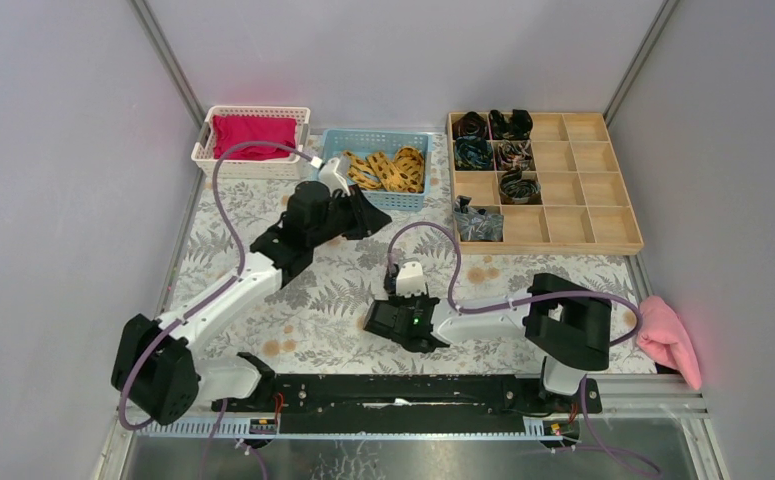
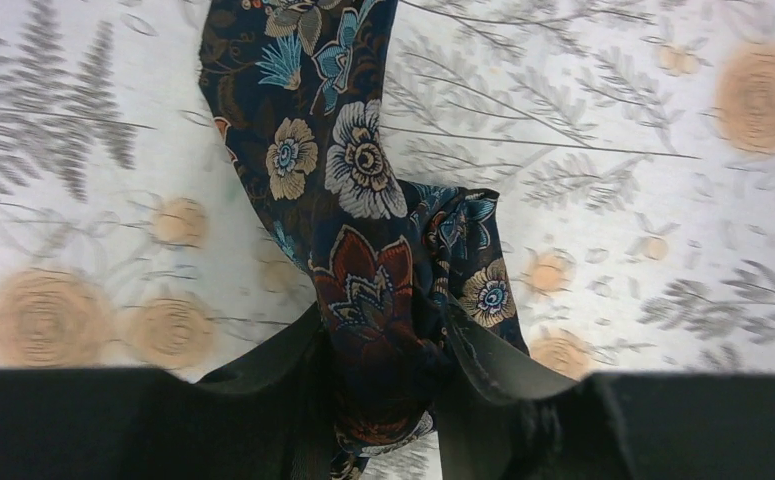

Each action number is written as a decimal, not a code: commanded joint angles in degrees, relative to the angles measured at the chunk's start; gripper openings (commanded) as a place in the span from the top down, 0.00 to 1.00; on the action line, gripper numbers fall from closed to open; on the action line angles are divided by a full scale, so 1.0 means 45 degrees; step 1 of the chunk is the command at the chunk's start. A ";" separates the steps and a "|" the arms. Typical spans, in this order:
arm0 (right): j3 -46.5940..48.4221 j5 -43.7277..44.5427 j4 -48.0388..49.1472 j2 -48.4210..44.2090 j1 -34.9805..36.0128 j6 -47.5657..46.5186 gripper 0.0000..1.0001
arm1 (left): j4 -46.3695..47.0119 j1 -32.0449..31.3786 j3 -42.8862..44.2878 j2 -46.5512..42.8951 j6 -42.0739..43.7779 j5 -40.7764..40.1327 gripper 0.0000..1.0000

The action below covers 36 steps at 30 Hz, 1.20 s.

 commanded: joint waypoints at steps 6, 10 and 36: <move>0.1179 0.2415 -0.6139 -0.0764 -0.0442 0.1513 1.00 | -0.2668 0.0844 -0.0119 -0.1917 0.0855 -0.2479 0.79; 0.1829 0.3477 -0.7333 -0.2321 -0.0598 0.1777 1.00 | -0.3204 0.0954 0.0029 -0.2677 0.0960 -0.3649 0.80; 0.4739 0.1118 -0.5126 -0.1695 -1.1214 -0.5693 1.00 | 0.0165 0.0973 -0.0870 -0.0742 0.0256 -0.0198 0.92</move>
